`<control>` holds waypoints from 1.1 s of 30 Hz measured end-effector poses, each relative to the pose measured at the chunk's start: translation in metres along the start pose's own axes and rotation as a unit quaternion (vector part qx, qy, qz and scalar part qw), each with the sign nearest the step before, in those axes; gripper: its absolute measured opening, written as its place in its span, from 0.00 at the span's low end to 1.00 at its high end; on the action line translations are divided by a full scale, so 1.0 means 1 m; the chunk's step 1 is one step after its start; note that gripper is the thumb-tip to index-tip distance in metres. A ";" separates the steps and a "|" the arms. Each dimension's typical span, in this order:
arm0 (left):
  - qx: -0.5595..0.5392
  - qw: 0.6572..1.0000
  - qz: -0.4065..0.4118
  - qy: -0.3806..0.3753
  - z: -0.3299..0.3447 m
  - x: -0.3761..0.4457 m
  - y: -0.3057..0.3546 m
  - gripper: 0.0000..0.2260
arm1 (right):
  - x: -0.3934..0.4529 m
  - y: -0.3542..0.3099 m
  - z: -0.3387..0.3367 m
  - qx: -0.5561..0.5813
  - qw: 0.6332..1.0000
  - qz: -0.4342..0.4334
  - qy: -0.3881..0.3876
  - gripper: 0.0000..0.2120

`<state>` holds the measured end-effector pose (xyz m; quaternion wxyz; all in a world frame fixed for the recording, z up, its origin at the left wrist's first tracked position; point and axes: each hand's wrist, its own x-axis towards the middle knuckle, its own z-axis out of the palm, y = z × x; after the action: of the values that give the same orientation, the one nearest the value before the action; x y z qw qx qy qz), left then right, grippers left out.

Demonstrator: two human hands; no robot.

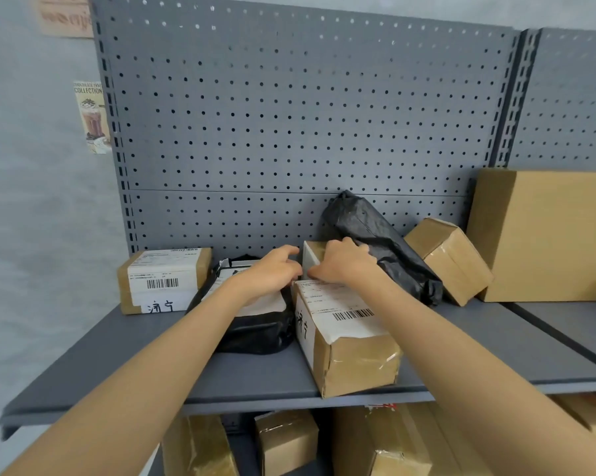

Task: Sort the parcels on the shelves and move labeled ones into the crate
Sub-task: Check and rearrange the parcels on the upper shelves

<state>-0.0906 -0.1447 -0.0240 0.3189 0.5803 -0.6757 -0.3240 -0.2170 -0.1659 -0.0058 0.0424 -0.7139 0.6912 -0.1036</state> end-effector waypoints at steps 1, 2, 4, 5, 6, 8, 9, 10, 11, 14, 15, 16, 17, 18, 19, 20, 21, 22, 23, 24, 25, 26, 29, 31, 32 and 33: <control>-0.003 1.000 -0.003 -0.001 0.000 0.000 -0.001 0.26 | 0.002 0.002 0.001 0.002 1.000 0.008 -0.005 0.34; -0.005 1.000 -0.005 -0.001 -0.001 0.000 -0.001 0.26 | 0.004 0.006 0.001 0.011 1.000 0.011 -0.006 0.34; -0.004 1.000 -0.005 0.001 -0.001 -0.001 -0.002 0.25 | 0.008 0.015 0.001 0.058 0.998 0.008 0.005 0.34; -0.003 1.000 -0.003 0.001 -0.001 0.000 -0.001 0.25 | 0.010 0.020 0.001 0.092 0.996 0.005 0.013 0.34; -0.003 1.000 -0.002 0.001 -0.002 0.001 -0.001 0.25 | 0.011 0.024 0.000 0.130 0.991 -0.001 0.019 0.35; -0.009 1.000 0.002 0.001 -0.002 0.002 0.001 0.25 | 0.014 0.032 -0.004 0.216 0.976 -0.014 0.035 0.37; -0.015 1.000 0.007 0.000 -0.002 0.003 0.002 0.24 | 0.015 0.035 -0.006 0.265 0.963 -0.016 0.043 0.38; -0.021 1.000 0.014 0.001 -0.002 0.004 0.003 0.24 | 0.016 0.038 -0.009 0.319 0.946 -0.014 0.050 0.37; -0.026 0.999 0.019 0.003 -0.002 0.005 0.003 0.25 | 0.017 0.040 -0.013 0.376 0.925 -0.008 0.052 0.36; -0.068 0.997 0.026 0.020 -0.004 0.009 0.003 0.34 | 0.014 0.047 -0.022 0.508 0.861 0.011 0.025 0.34; -0.091 0.995 0.033 0.025 -0.005 0.010 0.004 0.35 | 0.011 0.048 -0.022 0.538 0.843 0.009 0.002 0.34; -0.109 0.993 0.044 0.033 -0.006 0.011 0.005 0.34 | 0.009 0.049 -0.022 0.564 0.826 0.002 -0.021 0.33; -0.118 0.991 0.055 0.043 -0.008 0.011 0.007 0.32 | 0.007 0.049 -0.021 0.587 0.809 -0.006 -0.038 0.33; -0.125 0.989 0.066 0.052 -0.009 0.011 0.008 0.31 | 0.005 0.049 -0.020 0.608 0.793 -0.014 -0.049 0.32; -0.133 0.986 0.075 0.061 -0.011 0.010 0.009 0.31 | 0.003 0.048 -0.020 0.626 0.778 -0.022 -0.054 0.32; -0.140 0.984 0.084 0.067 -0.013 0.009 0.010 0.30 | 0.001 0.047 -0.019 0.639 0.766 -0.029 -0.056 0.32; -0.145 0.982 0.093 0.073 -0.016 0.008 0.010 0.30 | 0.000 0.046 -0.020 0.648 0.758 -0.036 -0.057 0.32; -0.148 0.981 0.101 0.078 -0.018 0.007 0.011 0.30 | -0.001 0.045 -0.020 0.652 0.754 -0.042 -0.060 0.31; -0.148 0.980 0.107 0.082 -0.020 0.005 0.011 0.30 | -0.003 0.043 -0.021 0.652 0.755 -0.045 -0.065 0.31; -0.146 0.979 0.113 0.088 -0.023 0.003 0.011 0.31 | -0.004 0.042 -0.021 0.646 0.758 -0.046 -0.071 0.31; -0.143 0.978 0.120 0.094 -0.025 0.001 0.011 0.31 | -0.005 0.040 -0.021 0.641 0.763 -0.047 -0.077 0.31; -0.140 0.977 0.127 0.101 -0.027 0.000 0.010 0.32 | -0.007 0.038 -0.021 0.637 0.765 -0.050 -0.083 0.30; -0.140 0.974 0.134 0.116 -0.035 -0.006 0.007 0.33 | -0.010 0.031 -0.018 0.624 0.772 -0.065 -0.102 0.25; -0.136 0.975 0.133 0.117 -0.039 -0.011 0.002 0.34 | -0.010 0.026 -0.014 0.615 0.779 -0.058 -0.113 0.28; -0.131 0.976 0.131 0.117 -0.041 -0.013 -0.001 0.34 | -0.009 0.024 -0.012 0.609 0.783 -0.056 -0.116 0.29; -0.125 0.977 0.128 0.119 -0.042 -0.015 -0.004 0.34 | -0.009 0.021 -0.010 0.604 0.786 -0.057 -0.118 0.29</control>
<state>-0.0522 -0.1330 -0.0036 0.5058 0.4784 -0.6561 -0.2913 -0.2400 -0.1572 -0.0012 0.5402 -0.5872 0.4353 -0.4169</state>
